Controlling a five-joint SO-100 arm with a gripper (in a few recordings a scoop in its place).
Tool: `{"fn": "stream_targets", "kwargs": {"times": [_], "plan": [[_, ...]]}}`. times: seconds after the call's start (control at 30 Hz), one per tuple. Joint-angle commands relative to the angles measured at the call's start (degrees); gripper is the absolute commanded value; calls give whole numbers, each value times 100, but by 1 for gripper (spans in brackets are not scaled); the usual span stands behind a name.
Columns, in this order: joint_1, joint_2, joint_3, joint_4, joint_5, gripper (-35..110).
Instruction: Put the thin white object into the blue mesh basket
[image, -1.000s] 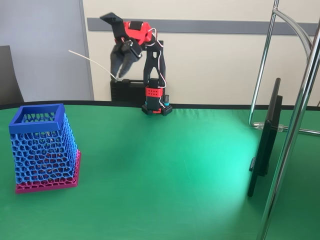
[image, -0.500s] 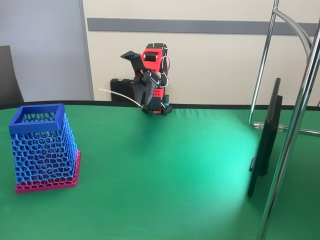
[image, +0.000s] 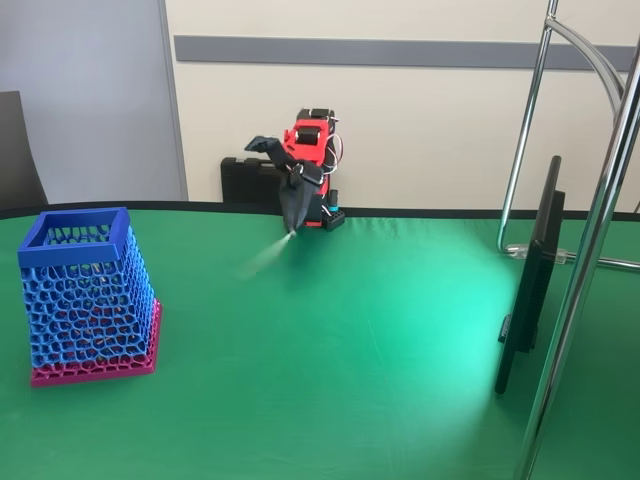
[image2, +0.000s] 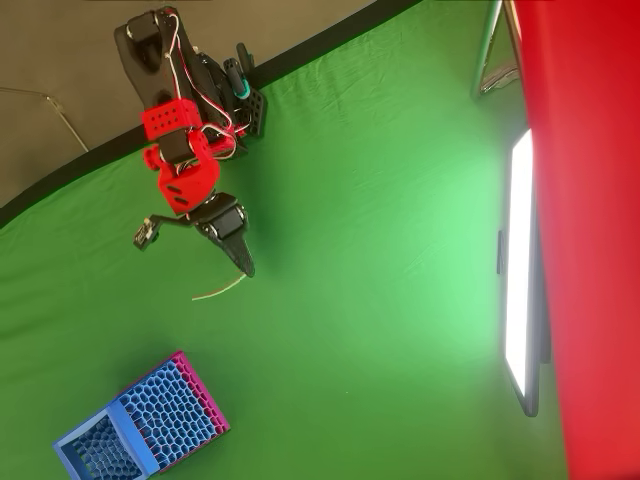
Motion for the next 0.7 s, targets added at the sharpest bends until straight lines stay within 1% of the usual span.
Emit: {"fn": "stream_targets", "kwargs": {"times": [0.0,0.3,0.4,0.5,0.67], "plan": [[88,615,343,176,299,15],[176,1494,879,668,668,13],[176,1731,879,1011,835,9],[229,1916,879,1239,1002,8],[272,2206,879,1635,1195,1]]}}
